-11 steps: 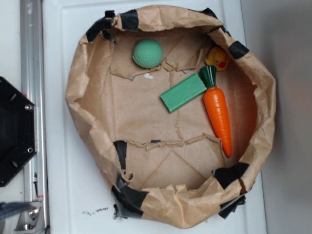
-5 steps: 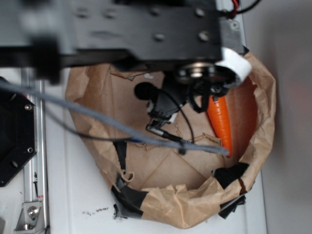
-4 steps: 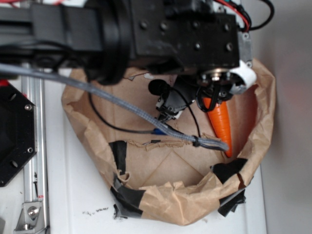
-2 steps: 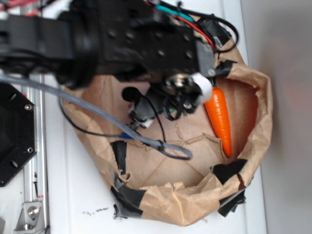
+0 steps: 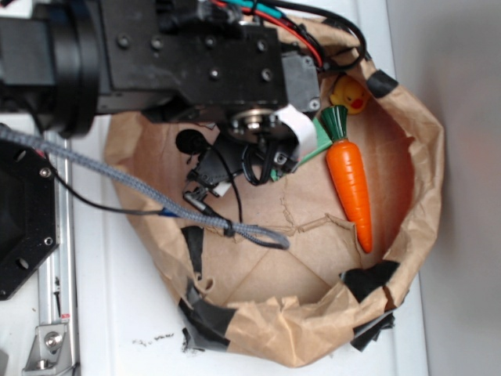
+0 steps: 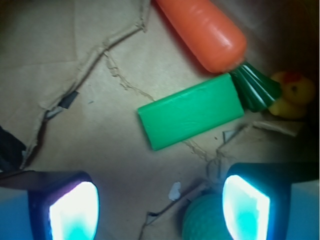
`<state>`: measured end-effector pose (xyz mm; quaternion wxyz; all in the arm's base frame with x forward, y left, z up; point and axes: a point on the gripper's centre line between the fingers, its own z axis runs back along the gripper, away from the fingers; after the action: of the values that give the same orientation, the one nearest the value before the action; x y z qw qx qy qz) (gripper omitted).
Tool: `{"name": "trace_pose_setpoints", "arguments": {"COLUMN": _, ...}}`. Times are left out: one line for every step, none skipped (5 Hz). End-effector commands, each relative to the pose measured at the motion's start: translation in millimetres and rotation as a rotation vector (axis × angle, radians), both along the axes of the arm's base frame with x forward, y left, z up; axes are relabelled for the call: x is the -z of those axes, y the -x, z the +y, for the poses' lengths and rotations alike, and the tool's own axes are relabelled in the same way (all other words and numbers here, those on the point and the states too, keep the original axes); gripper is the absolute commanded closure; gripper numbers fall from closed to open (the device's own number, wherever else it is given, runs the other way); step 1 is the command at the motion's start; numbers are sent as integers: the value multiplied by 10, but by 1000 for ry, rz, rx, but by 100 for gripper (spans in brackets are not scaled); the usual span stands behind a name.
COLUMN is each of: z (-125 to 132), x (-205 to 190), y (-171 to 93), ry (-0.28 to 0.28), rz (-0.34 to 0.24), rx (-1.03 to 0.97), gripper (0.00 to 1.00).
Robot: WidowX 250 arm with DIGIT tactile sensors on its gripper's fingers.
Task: Grab the green ball.
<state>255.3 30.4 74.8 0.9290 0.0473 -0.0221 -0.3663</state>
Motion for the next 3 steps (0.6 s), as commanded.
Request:
{"name": "trace_pose_setpoints", "arguments": {"z": 291, "x": 20, "y": -124, "ry": -46, "rz": -60, "rx": -63, "gripper": 0}}
{"name": "trace_pose_setpoints", "arguments": {"z": 241, "x": 151, "y": -103, "ry": -67, "rz": -30, "rx": -41, "gripper": 0}}
{"name": "trace_pose_setpoints", "arguments": {"z": 143, "x": 404, "y": -5, "ry": -85, "rz": 29, "rx": -11, "gripper": 0}}
